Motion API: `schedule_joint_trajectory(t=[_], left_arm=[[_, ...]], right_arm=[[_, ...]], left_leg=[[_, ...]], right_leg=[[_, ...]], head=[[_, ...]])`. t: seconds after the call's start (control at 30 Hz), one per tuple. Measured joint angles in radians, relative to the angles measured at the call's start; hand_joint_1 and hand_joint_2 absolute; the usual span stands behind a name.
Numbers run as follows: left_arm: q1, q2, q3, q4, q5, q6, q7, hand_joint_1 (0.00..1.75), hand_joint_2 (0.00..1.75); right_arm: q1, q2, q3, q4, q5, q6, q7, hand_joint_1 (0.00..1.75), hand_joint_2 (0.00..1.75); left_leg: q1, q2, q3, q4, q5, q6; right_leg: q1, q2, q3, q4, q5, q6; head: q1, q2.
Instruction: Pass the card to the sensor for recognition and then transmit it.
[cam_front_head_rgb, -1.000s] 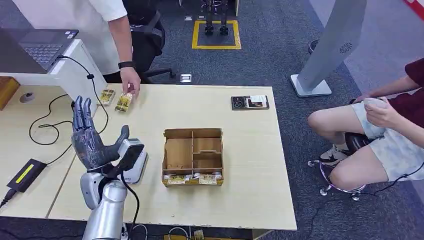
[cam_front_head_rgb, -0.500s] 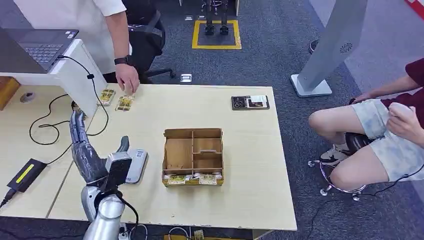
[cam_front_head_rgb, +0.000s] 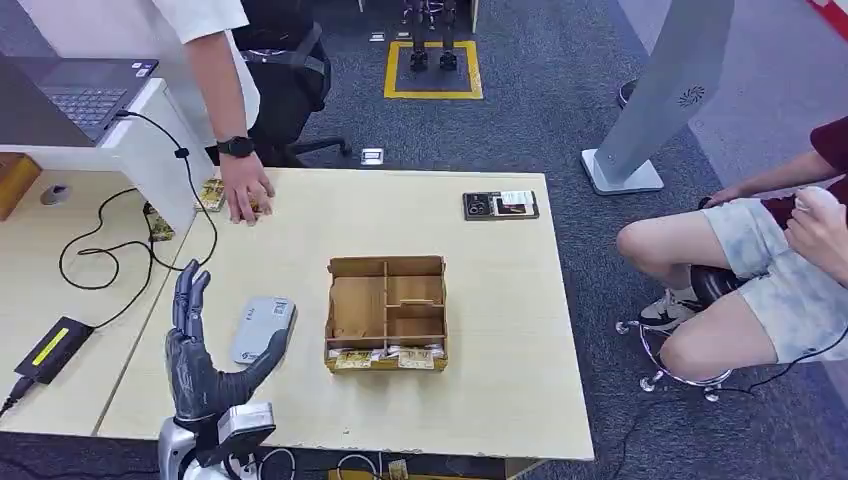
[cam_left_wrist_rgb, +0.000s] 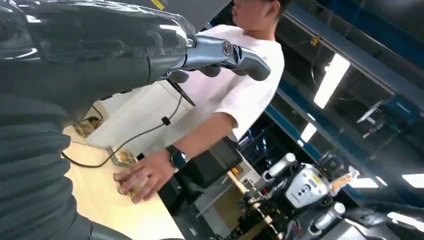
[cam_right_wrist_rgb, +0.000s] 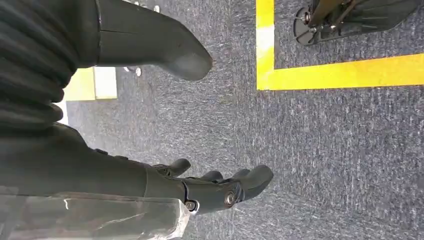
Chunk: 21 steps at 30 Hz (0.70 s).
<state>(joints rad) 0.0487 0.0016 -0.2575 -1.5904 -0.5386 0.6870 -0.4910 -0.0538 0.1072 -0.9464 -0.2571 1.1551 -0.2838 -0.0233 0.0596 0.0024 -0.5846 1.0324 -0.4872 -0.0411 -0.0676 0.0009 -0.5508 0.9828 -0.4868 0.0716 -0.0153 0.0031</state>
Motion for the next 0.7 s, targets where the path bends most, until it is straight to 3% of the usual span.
schedule_joint_trajectory(t=[0.37,0.7], left_arm=[[0.009,0.078,-0.142,-0.022,-0.079,-0.029,-0.038,0.0,1.75],[-0.018,0.111,-0.247,-0.011,-0.117,-0.064,-0.053,0.0,1.75]], right_arm=[[0.001,-0.01,0.0,0.0,0.007,0.014,-0.001,0.0,1.75],[-0.005,-0.013,0.0,-0.001,0.008,0.018,-0.001,0.0,1.75]], left_leg=[[0.0,0.0,0.0,0.0,0.0,0.0],[0.0,0.0,0.0,0.0,0.0,0.0]], right_leg=[[0.0,0.0,0.0,0.0,0.0,0.0],[0.0,0.0,0.0,0.0,0.0,0.0]], head=[[0.0,0.0],[0.0,0.0]])
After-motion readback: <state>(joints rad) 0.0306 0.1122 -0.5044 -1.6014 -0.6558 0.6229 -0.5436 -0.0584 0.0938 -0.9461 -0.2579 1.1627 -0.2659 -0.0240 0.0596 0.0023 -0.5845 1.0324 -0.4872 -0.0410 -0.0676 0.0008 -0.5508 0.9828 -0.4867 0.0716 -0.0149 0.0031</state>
